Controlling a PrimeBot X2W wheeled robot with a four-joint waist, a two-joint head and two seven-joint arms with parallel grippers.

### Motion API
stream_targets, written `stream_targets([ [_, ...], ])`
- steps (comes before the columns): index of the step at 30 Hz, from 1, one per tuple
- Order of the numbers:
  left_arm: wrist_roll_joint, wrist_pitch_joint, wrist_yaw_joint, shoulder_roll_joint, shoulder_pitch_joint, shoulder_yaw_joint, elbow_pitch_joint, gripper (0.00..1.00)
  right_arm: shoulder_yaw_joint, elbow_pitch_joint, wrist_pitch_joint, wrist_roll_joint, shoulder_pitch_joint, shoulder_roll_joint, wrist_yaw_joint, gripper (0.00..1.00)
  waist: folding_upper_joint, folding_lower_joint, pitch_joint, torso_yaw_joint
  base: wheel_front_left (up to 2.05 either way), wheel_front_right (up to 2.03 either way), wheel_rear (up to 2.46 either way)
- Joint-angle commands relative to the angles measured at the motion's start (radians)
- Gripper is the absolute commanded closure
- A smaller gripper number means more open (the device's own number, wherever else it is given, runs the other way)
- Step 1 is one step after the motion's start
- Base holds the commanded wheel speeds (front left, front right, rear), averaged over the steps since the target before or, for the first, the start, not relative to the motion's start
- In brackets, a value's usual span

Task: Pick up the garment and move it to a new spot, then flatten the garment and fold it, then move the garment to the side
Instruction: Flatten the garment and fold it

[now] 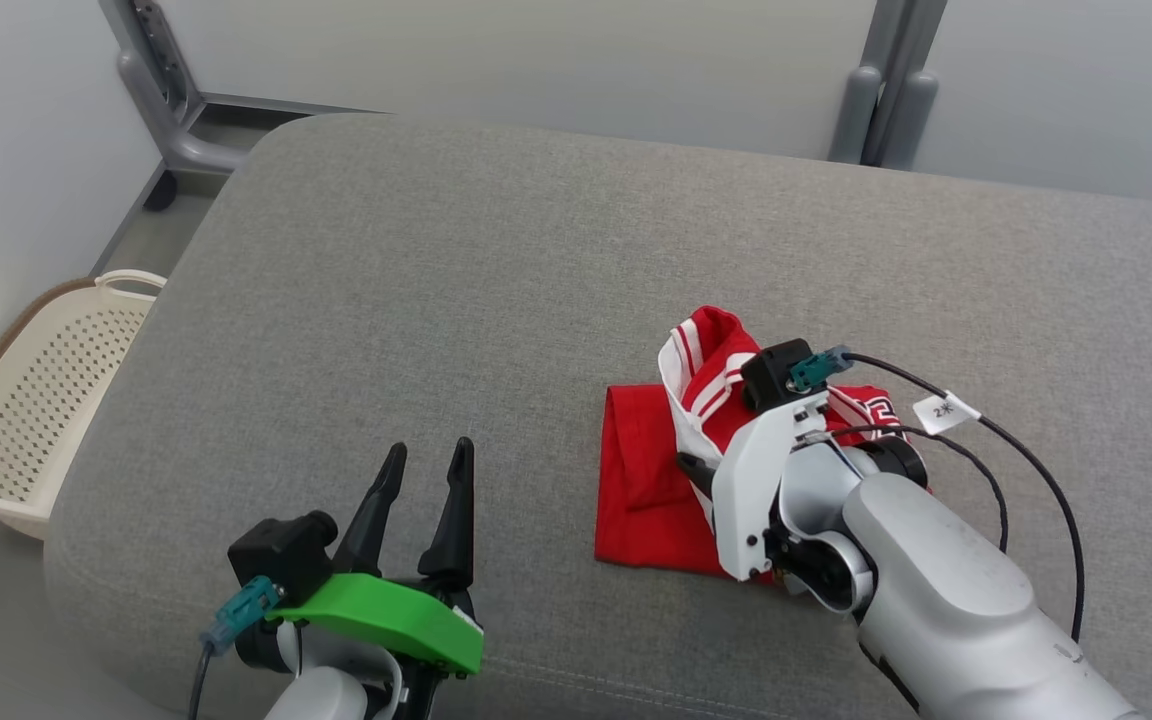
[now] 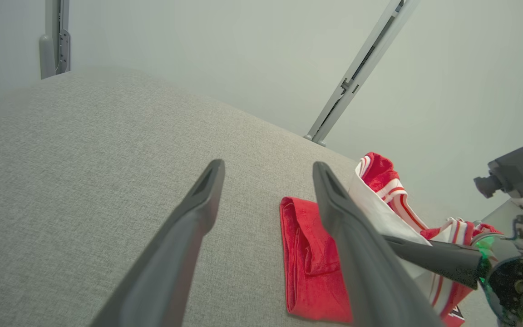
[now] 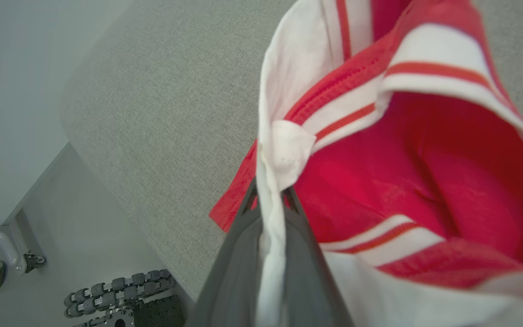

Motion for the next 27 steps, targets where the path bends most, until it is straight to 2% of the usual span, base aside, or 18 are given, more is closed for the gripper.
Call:
stream_targets([
  [1, 0.007, 0.001, -0.007, -0.001, -0.017, -0.002, 0.005, 0.0, 0.007, 0.031, -0.007, -0.013, -0.017, 0.012, 0.0, 1.0, 0.0, 0.0, 0.0, 0.014, 0.0, 0.0, 0.0],
  [4, 0.007, 0.001, -0.011, -0.007, -0.026, -0.009, 0.011, 0.0, 0.018, 0.115, -0.03, -0.029, -0.044, 0.037, 0.0, 1.0, 0.0, 0.0, 0.004, 0.028, 0.0, 0.0, 0.0],
  [5, 0.008, 0.001, -0.013, -0.009, -0.031, -0.011, 0.014, 0.0, 0.023, 0.144, -0.036, -0.036, -0.053, 0.046, 0.0, 0.89, 0.0, 0.0, 0.005, 0.033, 0.0, 0.0, 0.0],
  [6, 0.008, 0.001, -0.015, -0.012, -0.033, -0.013, 0.016, 0.0, 0.027, 0.169, -0.043, -0.041, -0.061, 0.051, 0.0, 0.69, 0.0, 0.0, 0.005, 0.037, 0.0, 0.0, 0.0],
  [7, 0.008, 0.001, -0.02, -0.015, -0.035, -0.016, 0.024, 0.0, 0.036, 0.215, -0.06, -0.048, -0.08, 0.064, 0.0, 0.2, 0.0, 0.0, 0.006, 0.045, 0.0, 0.0, 0.0],
  [8, 0.008, 0.0, -0.02, -0.016, -0.034, -0.017, 0.028, 0.0, 0.042, 0.234, -0.067, -0.052, -0.089, 0.071, 0.0, 0.0, 0.0, 0.0, 0.005, 0.048, 0.0, 0.0, 0.0],
  [12, 0.005, -0.001, -0.021, -0.016, -0.031, -0.018, 0.037, 0.0, 0.071, 0.282, -0.089, -0.044, -0.118, 0.084, 0.0, 0.0, 0.0, 0.0, -0.002, 0.053, 0.0, 0.0, 0.0],
  [16, 0.003, -0.001, -0.013, -0.009, -0.014, -0.016, 0.039, 0.0, 0.116, 0.274, -0.093, -0.014, -0.137, 0.088, 0.0, 0.0, 0.0, 0.0, -0.019, 0.039, 0.0, 0.0, 0.0],
  [22, 0.001, 0.004, -0.004, 0.006, 0.007, -0.015, 0.028, 0.0, 0.151, 0.187, -0.098, 0.053, -0.156, 0.087, 0.0, 0.0, 0.0, 0.0, -0.042, -0.009, 0.0, 0.0, 0.0],
  [27, 0.001, 0.01, 0.009, 0.017, 0.021, -0.012, 0.002, 0.0, 0.103, 0.07, -0.143, 0.077, -0.157, 0.016, 0.0, 0.0, 0.0, 0.0, -0.047, -0.064, 0.0, 0.0, 0.0],
])
